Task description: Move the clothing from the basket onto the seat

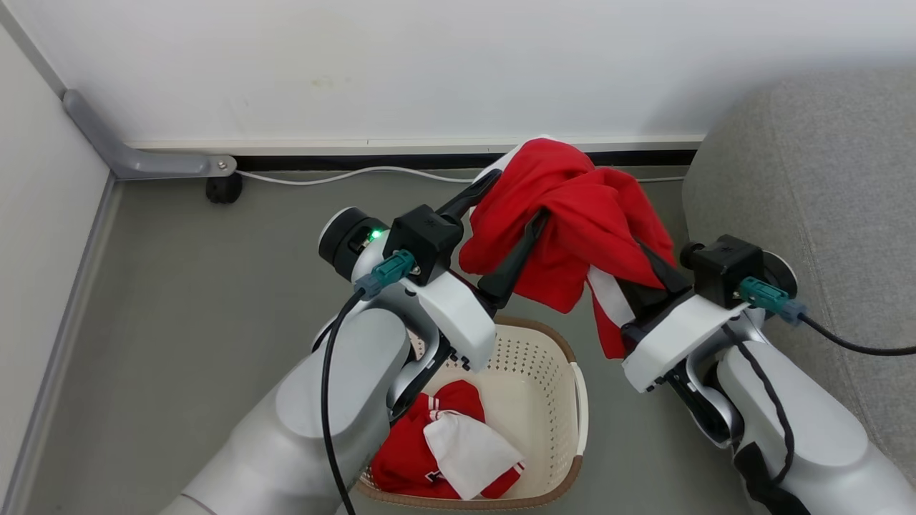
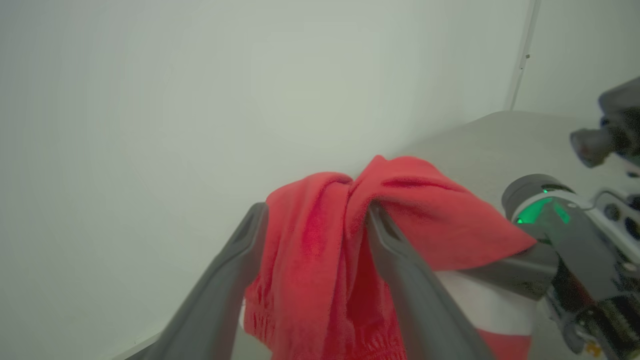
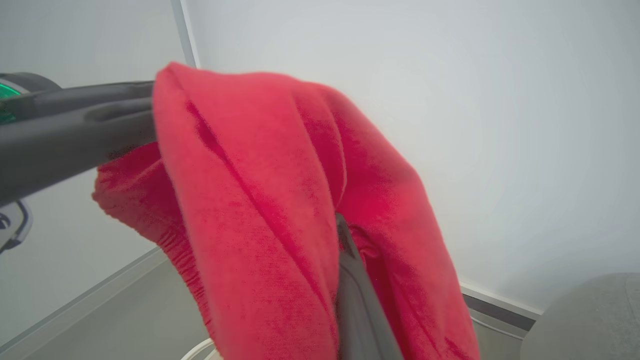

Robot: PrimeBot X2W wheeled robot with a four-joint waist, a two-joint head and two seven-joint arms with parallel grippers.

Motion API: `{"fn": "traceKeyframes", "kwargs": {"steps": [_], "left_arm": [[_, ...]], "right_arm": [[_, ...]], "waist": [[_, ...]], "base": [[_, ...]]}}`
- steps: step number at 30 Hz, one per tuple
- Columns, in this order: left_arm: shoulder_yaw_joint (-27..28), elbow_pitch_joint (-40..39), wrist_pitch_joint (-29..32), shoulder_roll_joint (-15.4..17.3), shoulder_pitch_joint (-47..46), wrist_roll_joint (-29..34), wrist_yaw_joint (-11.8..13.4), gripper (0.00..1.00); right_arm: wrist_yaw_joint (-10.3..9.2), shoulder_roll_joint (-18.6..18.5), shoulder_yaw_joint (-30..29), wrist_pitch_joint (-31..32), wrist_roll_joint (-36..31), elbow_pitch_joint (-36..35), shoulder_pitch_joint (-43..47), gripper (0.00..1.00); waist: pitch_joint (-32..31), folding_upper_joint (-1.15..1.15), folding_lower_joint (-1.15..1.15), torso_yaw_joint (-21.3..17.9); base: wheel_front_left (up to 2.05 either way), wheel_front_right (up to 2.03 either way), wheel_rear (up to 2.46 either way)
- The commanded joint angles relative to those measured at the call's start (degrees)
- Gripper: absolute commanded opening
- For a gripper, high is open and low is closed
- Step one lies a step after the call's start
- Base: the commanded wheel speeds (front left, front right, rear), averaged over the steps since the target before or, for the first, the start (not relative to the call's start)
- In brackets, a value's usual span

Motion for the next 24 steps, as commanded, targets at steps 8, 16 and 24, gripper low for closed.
{"fn": "traceKeyframes", "kwargs": {"steps": [8,16,24], "left_arm": [[5.50,0.65,-0.34,0.74,2.80,3.51,-2.20,1.00],[7.71,0.28,-0.34,0.70,6.24,5.71,-3.53,1.00],[9.23,-2.40,-0.34,0.65,10.49,7.08,-4.53,1.00]], "right_arm": [[0.18,-1.06,-5.31,-0.35,0.62,-2.35,2.86,0.00],[0.18,-1.19,-8.68,-0.35,0.07,-3.12,4.20,0.00],[0.18,-0.93,-12.18,-0.35,-0.28,-4.76,6.24,0.00]], "waist": [[0.28,0.00,0.00,-2.95],[-0.03,0.00,0.00,-5.83],[-1.18,0.00,0.00,-10.93]], "base": [[0.00,0.00,0.00],[0.00,0.00,0.00],[0.00,0.00,0.00]]}}
